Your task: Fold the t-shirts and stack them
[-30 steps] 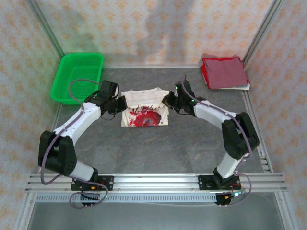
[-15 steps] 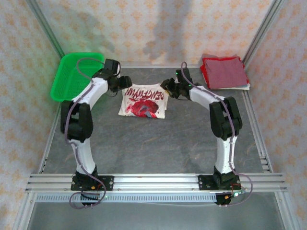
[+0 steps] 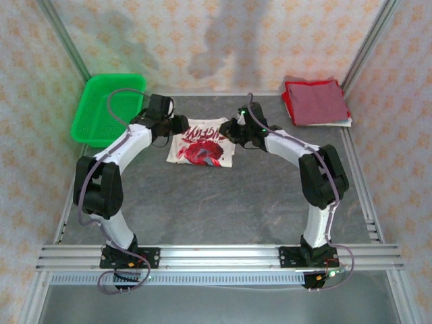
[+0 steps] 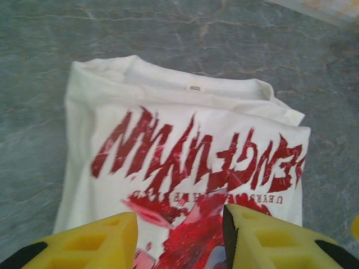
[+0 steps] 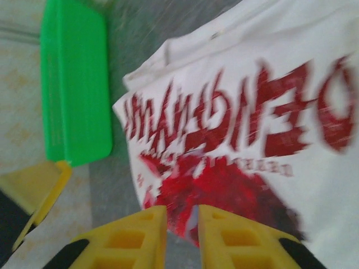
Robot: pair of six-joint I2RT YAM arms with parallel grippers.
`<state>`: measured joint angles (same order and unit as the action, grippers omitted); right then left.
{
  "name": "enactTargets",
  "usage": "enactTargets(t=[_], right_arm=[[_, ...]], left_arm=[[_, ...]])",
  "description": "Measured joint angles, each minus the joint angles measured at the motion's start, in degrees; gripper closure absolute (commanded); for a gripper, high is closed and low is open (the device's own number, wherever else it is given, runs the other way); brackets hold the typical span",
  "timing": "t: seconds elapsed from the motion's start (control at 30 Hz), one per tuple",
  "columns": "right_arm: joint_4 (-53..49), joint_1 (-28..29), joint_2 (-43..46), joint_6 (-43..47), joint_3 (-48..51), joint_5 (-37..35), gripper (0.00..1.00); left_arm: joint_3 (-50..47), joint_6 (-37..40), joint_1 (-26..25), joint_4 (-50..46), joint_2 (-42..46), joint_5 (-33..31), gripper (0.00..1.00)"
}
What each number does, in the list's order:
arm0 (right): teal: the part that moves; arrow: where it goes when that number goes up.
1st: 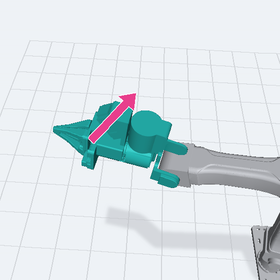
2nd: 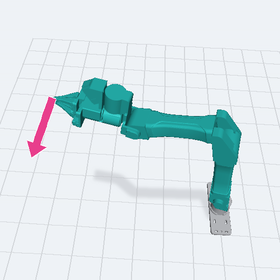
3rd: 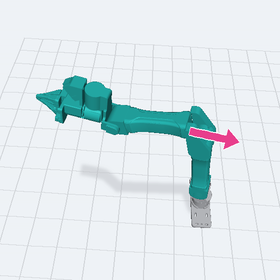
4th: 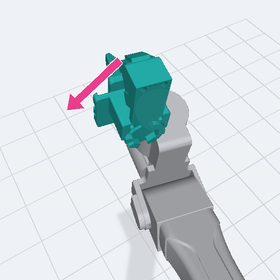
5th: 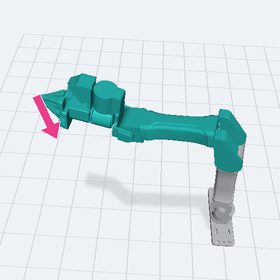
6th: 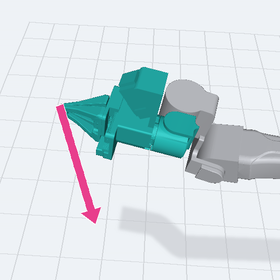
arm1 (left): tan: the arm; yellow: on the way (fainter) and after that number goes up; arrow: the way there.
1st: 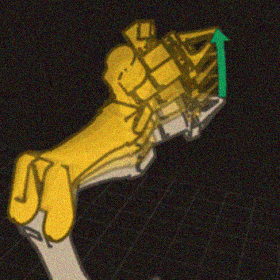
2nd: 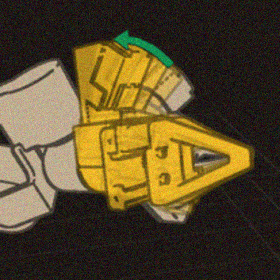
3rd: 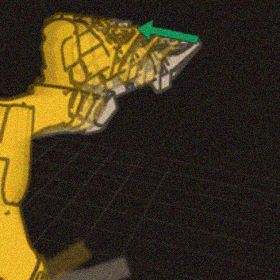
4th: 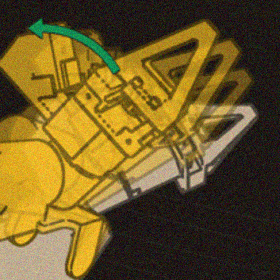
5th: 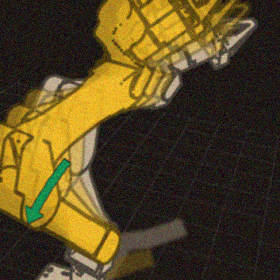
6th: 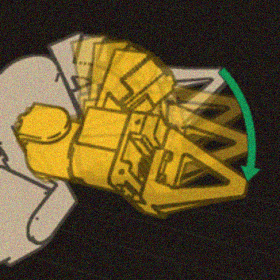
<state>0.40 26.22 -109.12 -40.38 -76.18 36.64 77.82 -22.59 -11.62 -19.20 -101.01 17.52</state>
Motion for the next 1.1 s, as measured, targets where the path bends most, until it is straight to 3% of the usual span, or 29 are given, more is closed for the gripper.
enactTargets(t=[0.27, 0.47, 0.63, 0.93, 1.1], right_arm=[[4.00, -1.14, -11.34, 0.07, -2.40, -0.02, 0.80], [6.69, -2.45, -15.02, -0.50, -2.86, -0.04, 0.80], [6.95, -2.64, -14.62, -0.70, -2.93, -0.13, 0.74], [8.00, -2.54, -3.87, -0.68, 2.34, 3.02, 0.71], [10.64, -1.53, -3.08, -0.70, 5.99, 4.76, 0.71]], left_arm=[[0.57, 0.13, 1.53, 6.64, -15.30, 0.83, 0.57], [2.10, -0.04, 1.92, 9.44, -16.57, 1.51, 0.54], [0.52, -0.76, 1.92, 9.11, -13.99, 1.44, 0.50], [-13.99, -1.99, -1.88, 11.91, 5.33, -0.90, 0.51], [-20.57, -2.84, -2.95, 14.34, 4.04, -1.60, 0.52]])
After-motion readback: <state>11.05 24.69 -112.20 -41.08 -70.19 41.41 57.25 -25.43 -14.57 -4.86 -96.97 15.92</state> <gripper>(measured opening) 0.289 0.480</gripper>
